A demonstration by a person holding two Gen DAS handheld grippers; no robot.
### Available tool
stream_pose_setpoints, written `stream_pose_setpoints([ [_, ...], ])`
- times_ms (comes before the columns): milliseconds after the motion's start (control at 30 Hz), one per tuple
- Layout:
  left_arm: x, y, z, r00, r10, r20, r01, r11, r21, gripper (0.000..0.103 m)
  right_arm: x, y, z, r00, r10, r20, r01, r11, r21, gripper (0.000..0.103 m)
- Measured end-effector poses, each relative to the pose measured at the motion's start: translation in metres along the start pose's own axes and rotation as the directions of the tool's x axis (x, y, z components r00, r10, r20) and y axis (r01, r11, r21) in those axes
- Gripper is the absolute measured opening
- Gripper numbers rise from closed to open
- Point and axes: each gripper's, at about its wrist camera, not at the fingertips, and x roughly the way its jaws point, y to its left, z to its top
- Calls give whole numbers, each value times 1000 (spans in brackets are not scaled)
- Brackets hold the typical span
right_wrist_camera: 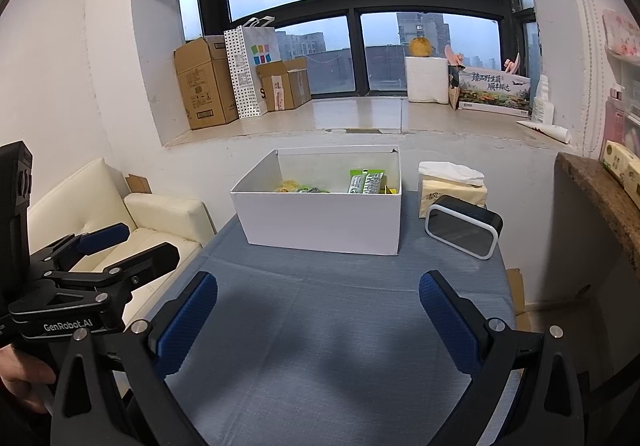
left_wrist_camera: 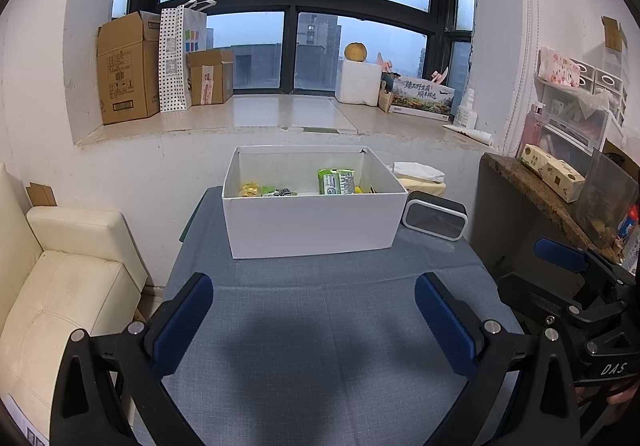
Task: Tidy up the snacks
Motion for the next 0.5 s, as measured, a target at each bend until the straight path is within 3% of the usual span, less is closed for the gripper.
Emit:
stream_pose_setpoints([
  [500, -1, -2, 1, 1000, -3, 7, 3, 1000, 2, 103, -2, 1, 1, 1000, -5, 0, 5, 1000, 0, 103],
])
